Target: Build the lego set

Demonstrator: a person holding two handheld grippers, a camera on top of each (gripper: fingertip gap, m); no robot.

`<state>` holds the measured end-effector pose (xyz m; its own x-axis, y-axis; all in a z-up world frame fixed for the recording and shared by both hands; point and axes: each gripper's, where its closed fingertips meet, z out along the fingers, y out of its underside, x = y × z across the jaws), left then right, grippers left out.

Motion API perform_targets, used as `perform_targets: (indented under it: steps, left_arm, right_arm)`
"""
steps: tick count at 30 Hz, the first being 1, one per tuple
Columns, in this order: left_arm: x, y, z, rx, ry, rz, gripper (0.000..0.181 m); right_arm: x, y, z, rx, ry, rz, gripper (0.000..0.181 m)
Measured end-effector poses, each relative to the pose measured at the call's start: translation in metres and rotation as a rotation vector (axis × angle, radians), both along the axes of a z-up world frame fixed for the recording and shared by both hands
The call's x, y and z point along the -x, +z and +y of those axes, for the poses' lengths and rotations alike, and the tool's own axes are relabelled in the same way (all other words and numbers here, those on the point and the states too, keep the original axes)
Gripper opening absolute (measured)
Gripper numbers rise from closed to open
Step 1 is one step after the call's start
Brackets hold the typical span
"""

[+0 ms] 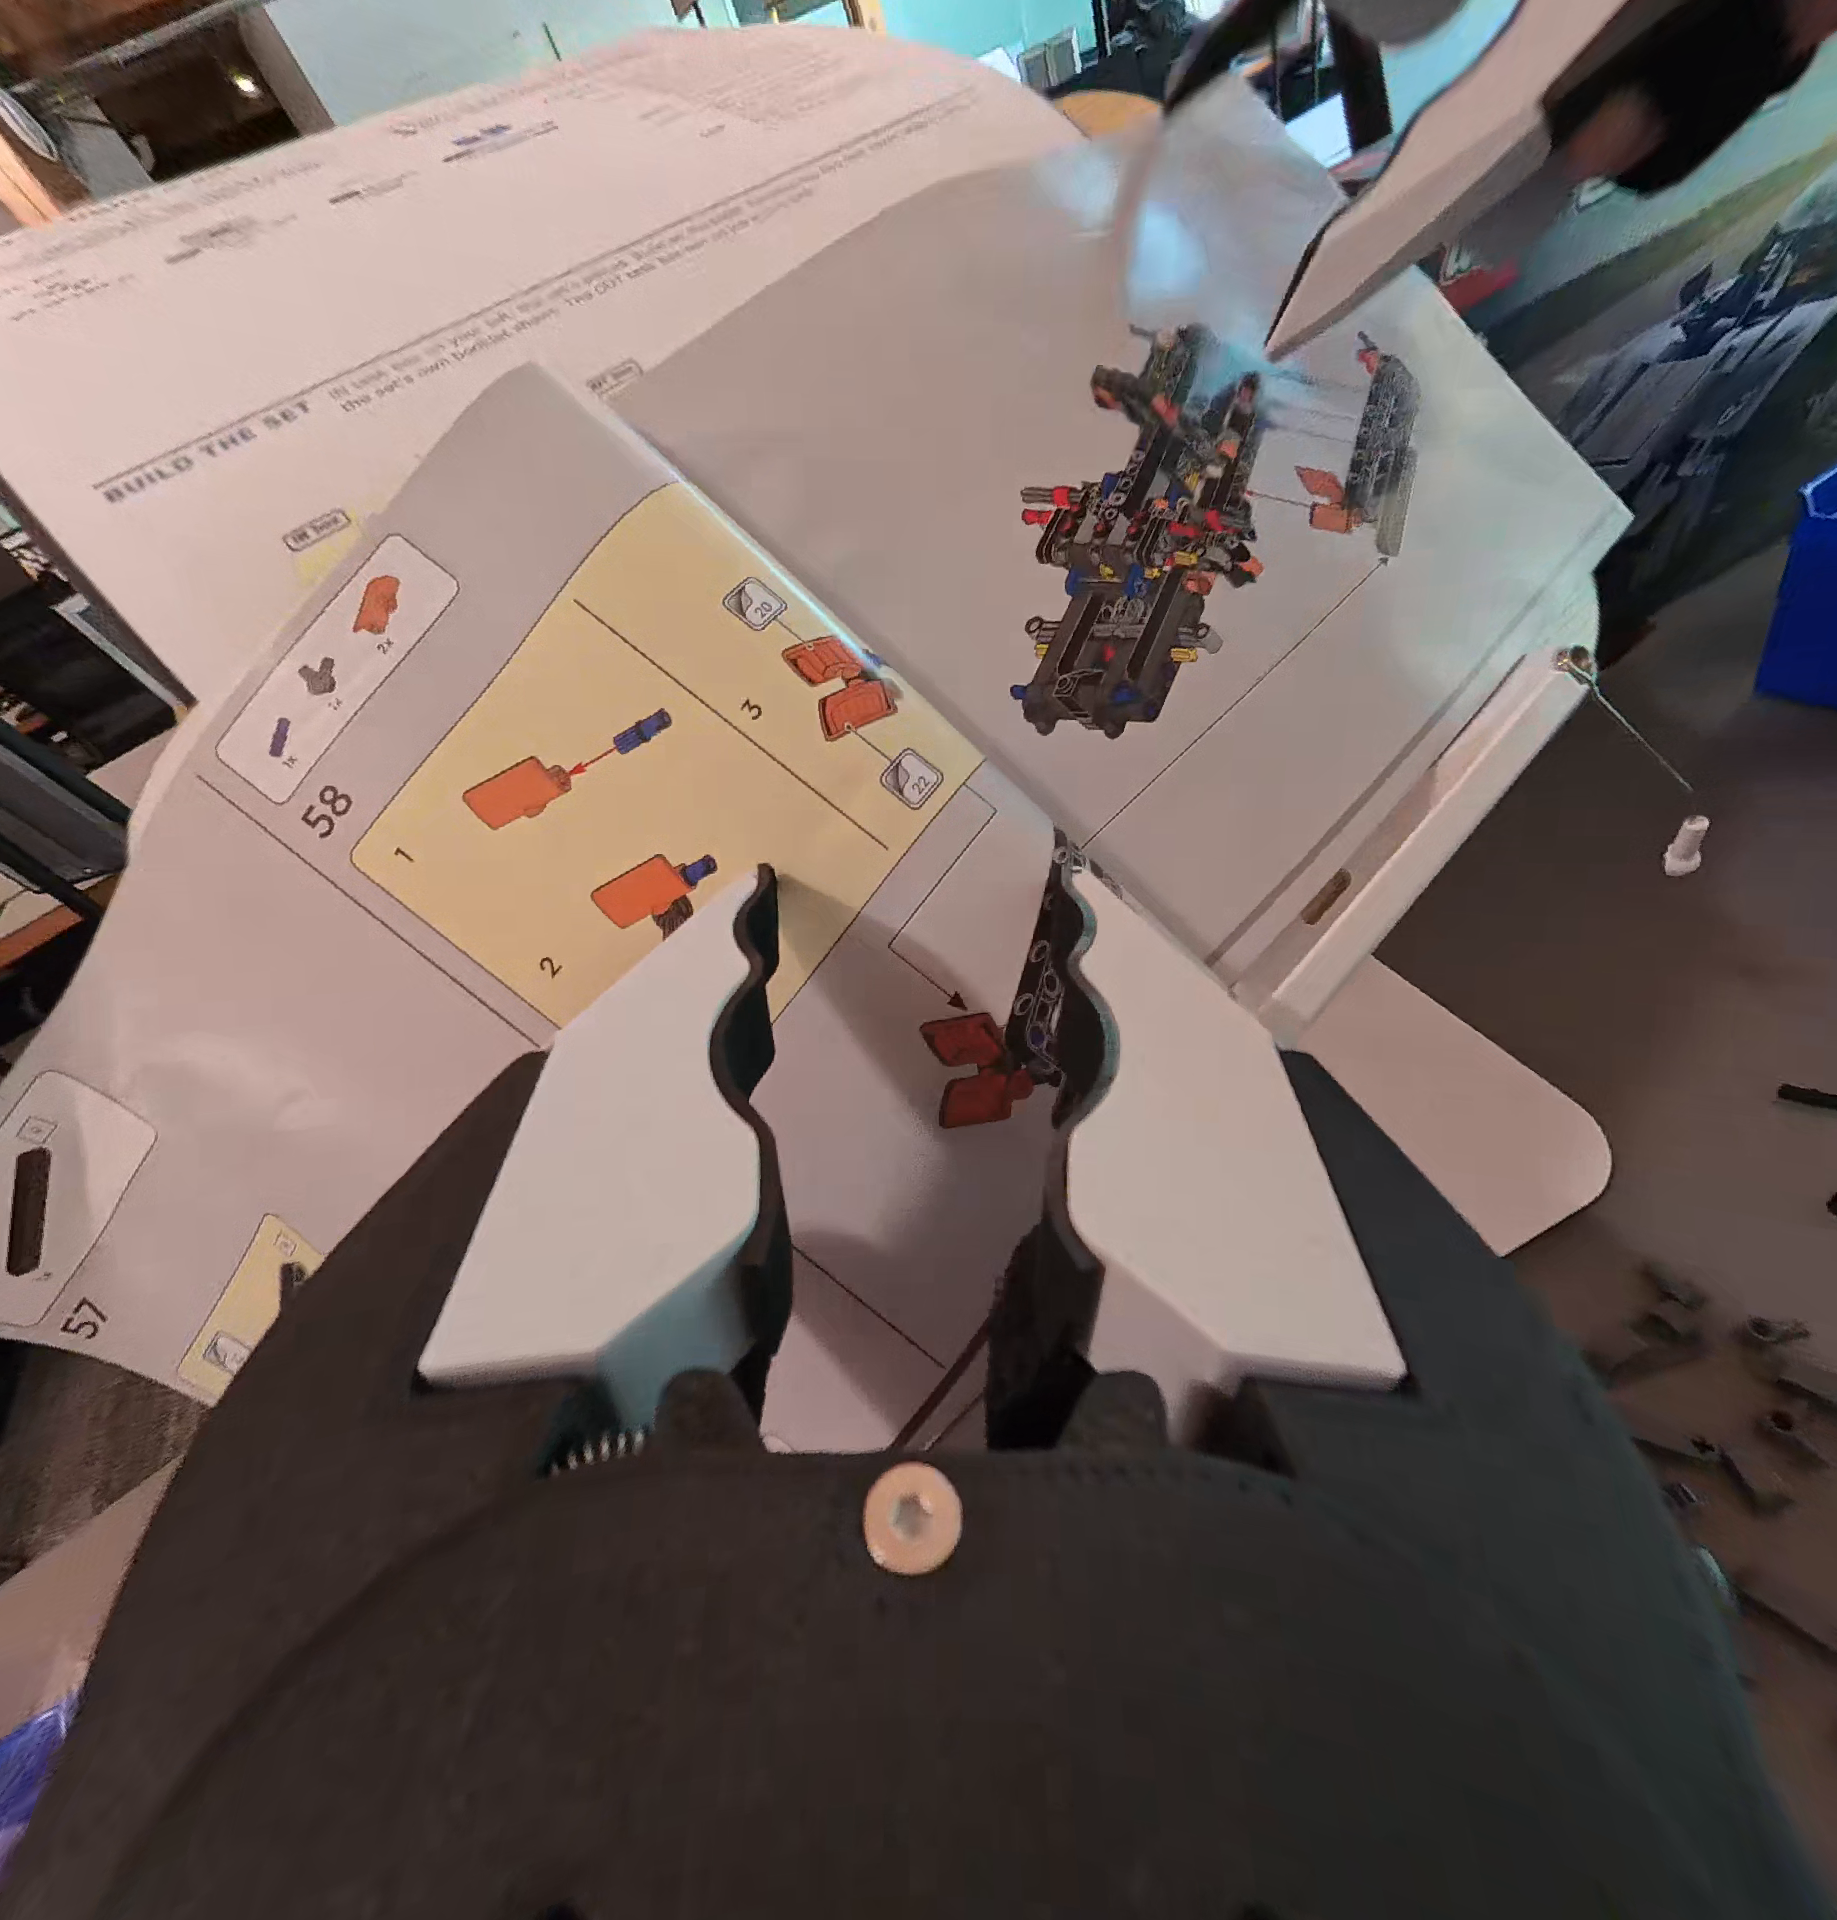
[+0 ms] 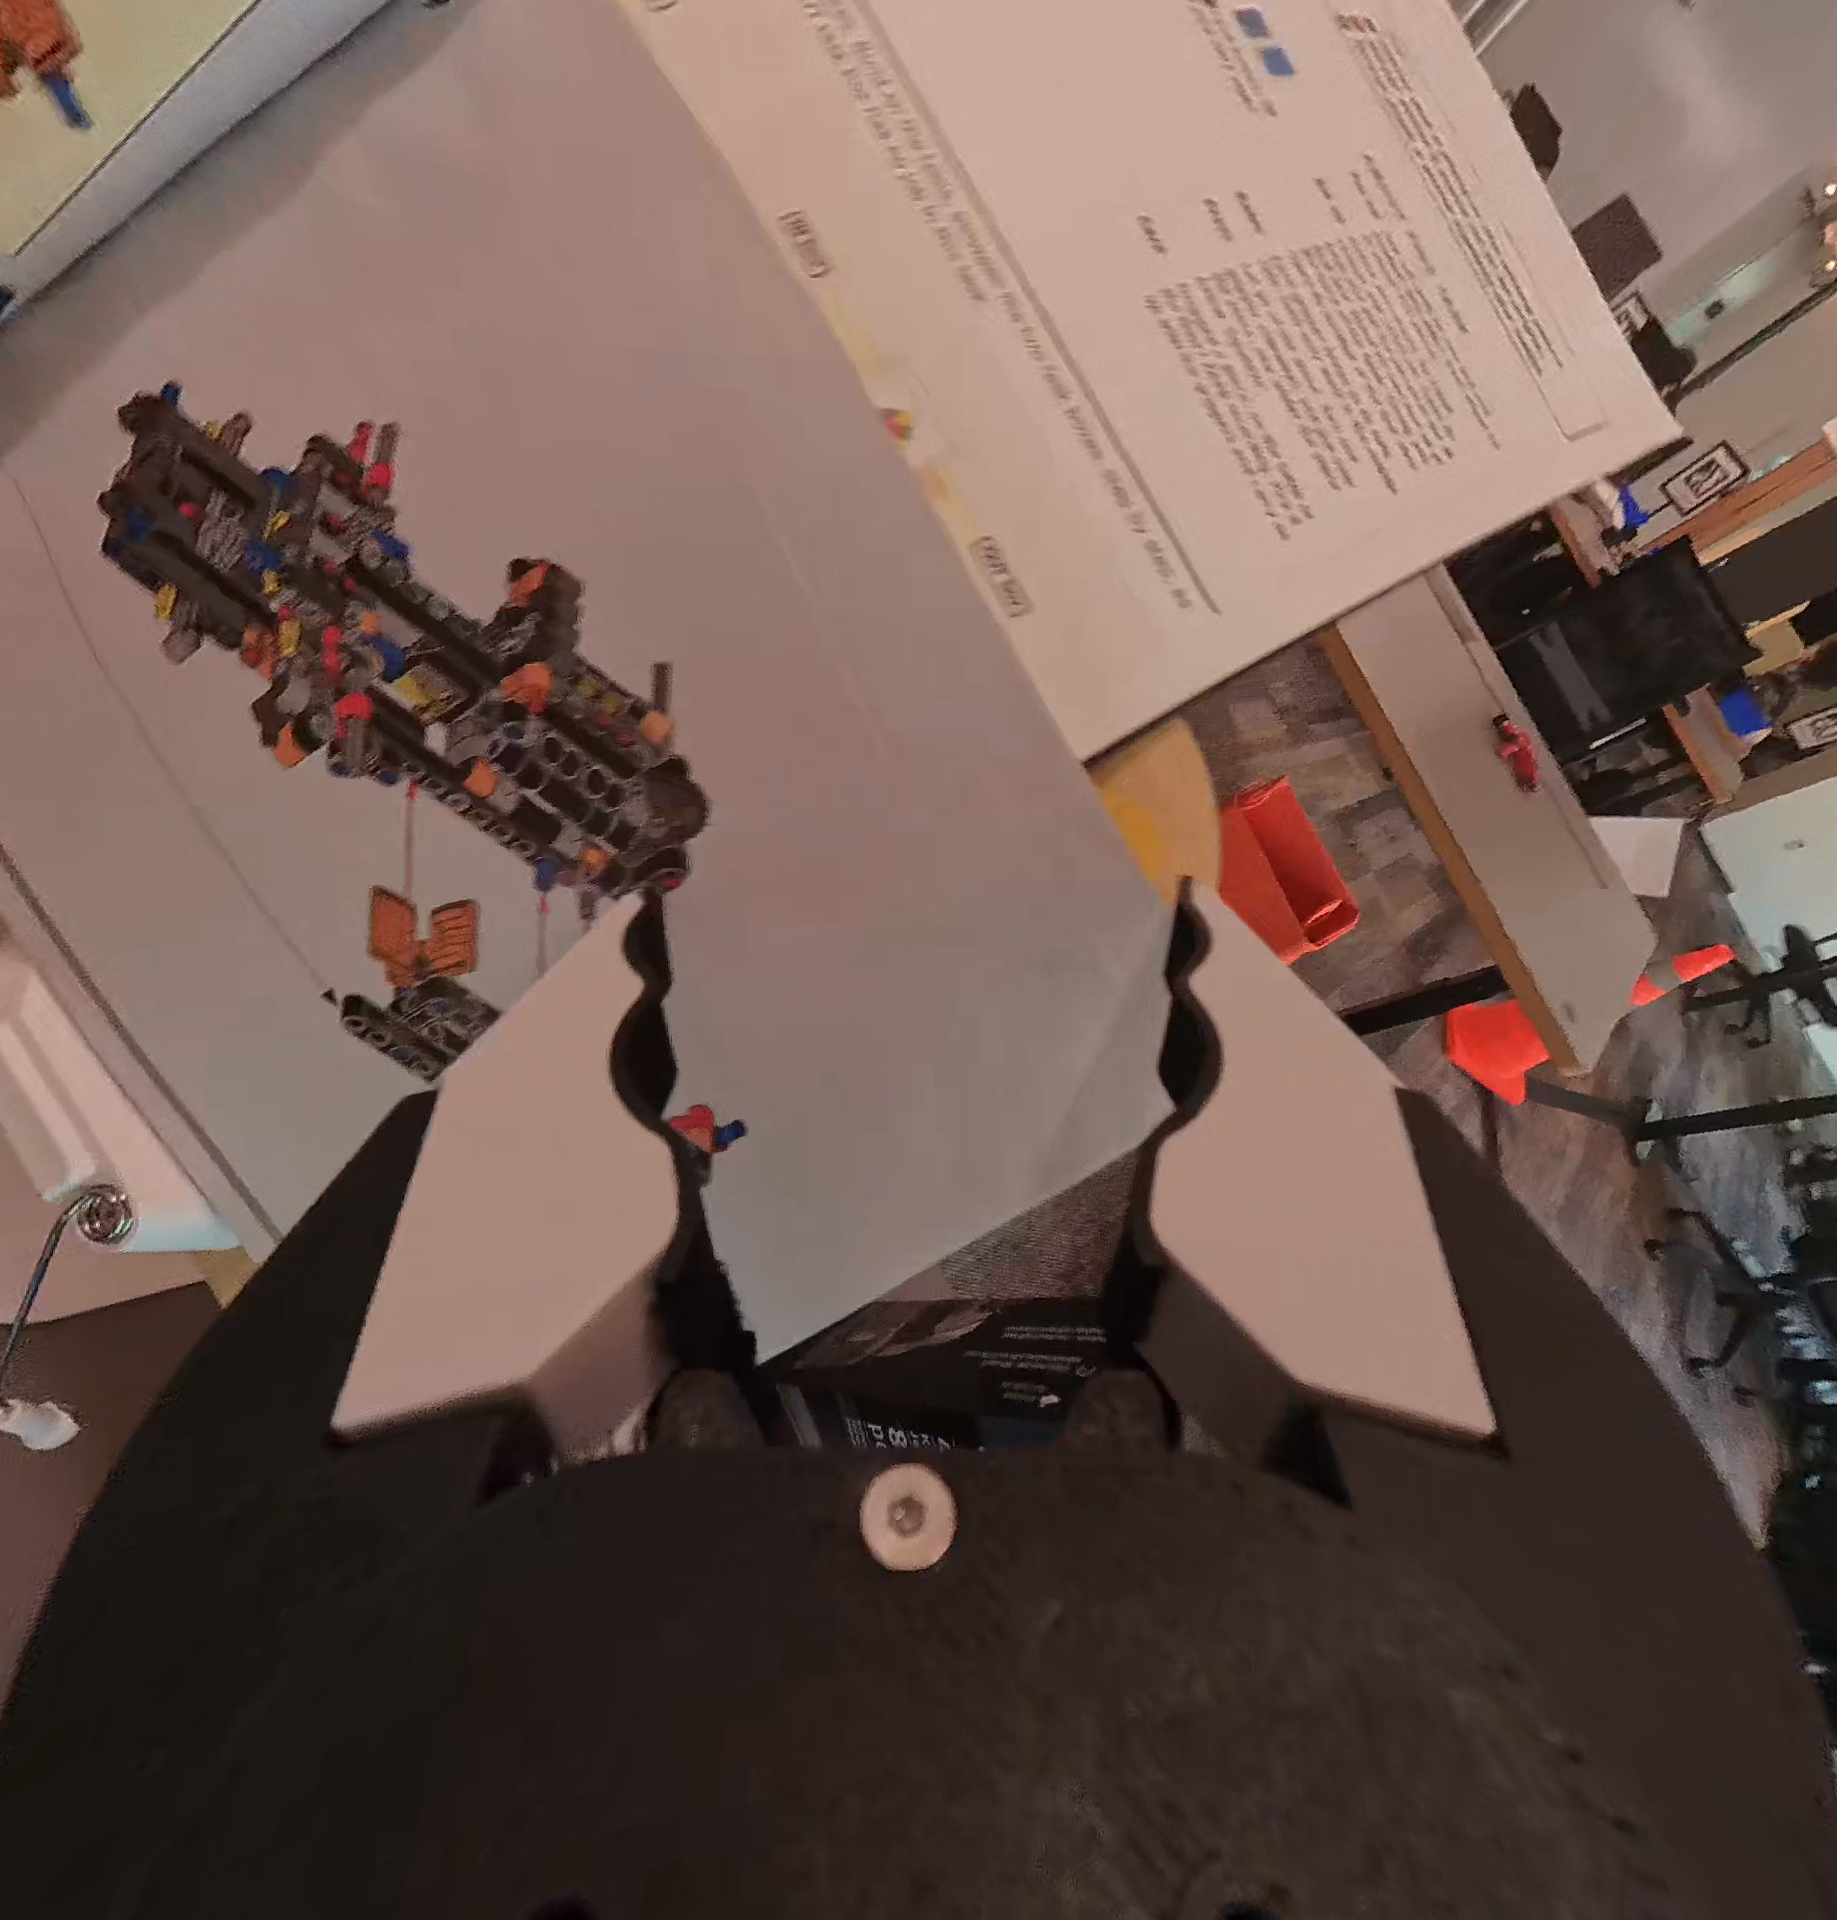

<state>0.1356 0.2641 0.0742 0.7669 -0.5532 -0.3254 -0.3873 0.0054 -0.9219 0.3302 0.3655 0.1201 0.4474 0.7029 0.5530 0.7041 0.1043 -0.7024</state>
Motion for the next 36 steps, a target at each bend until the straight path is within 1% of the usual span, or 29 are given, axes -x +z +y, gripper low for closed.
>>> perform_targets:
  steps: [1,2,3,4,5,10,12,15,18,20,23,25,29,31,36]
  left_arm:
    - [0.0,-0.001,-0.001,-0.002,-0.002,0.006,0.052]
    - [0.0,0.0,-0.002,-0.005,-0.001,0.005,0.052]
    - [0.001,0.0,-0.002,-0.006,0.0,0.003,0.052]
    - [0.001,0.0,-0.001,-0.005,-0.001,0.0,0.052]
    - [0.0,-0.001,-0.001,-0.003,-0.003,-0.004,0.052]
    - [0.0,-0.001,0.0,-0.014,-0.002,-0.018,0.052]
    - [0.0,-0.001,0.0,-0.018,-0.002,-0.019,0.052]
    - [0.0,-0.001,-0.002,-0.027,-0.001,-0.006,0.052]
    - [0.0,-0.001,-0.001,-0.024,-0.001,-0.009,0.052]
    - [0.0,-0.001,-0.001,-0.028,0.004,-0.006,0.052]
    - [0.0,-0.001,-0.001,-0.027,0.004,-0.01,0.052]
    - [0.0,-0.001,-0.001,-0.024,0.002,-0.009,0.052]
    - [0.0,-0.001,-0.001,-0.025,0.0,-0.007,0.052]
    - [0.0,-0.001,-0.001,-0.023,0.001,-0.006,0.052]
    - [0.0,-0.001,-0.001,-0.026,0.002,-0.008,0.052]
  right_arm:
    - [-0.004,0.004,0.003,0.024,-0.008,0.029,0.099]
    - [-0.007,0.006,0.006,0.043,-0.015,0.05,0.099]
    - [-0.011,0.006,0.01,0.051,-0.026,0.048,0.097]
    - [-0.013,0.002,0.011,0.054,-0.028,0.025,0.09]
    - [-0.013,-0.001,0.01,0.051,-0.025,0.009,0.087]
    - [-0.012,-0.002,0.011,0.044,-0.026,0.01,0.087]
    - [-0.012,-0.002,0.01,0.034,-0.035,0.007,0.087]
    - [-0.015,0.001,0.007,-0.038,-0.039,-0.015,0.078]
    - [-0.015,0.0,0.005,-0.044,-0.045,-0.009,0.077]
    - [-0.016,0.001,0.007,-0.061,-0.059,-0.003,0.084]
    - [-0.016,0.0,0.007,-0.037,-0.055,0.029,0.082]
    - [-0.017,0.003,0.009,-0.046,-0.065,0.038,0.085]
    - [-0.016,0.001,0.008,-0.025,-0.057,0.034,0.078]
    - [-0.016,0.001,0.006,-0.039,-0.049,0.018,0.07]
    - [-0.015,0.0,0.002,-0.077,-0.042,-0.002,0.056]
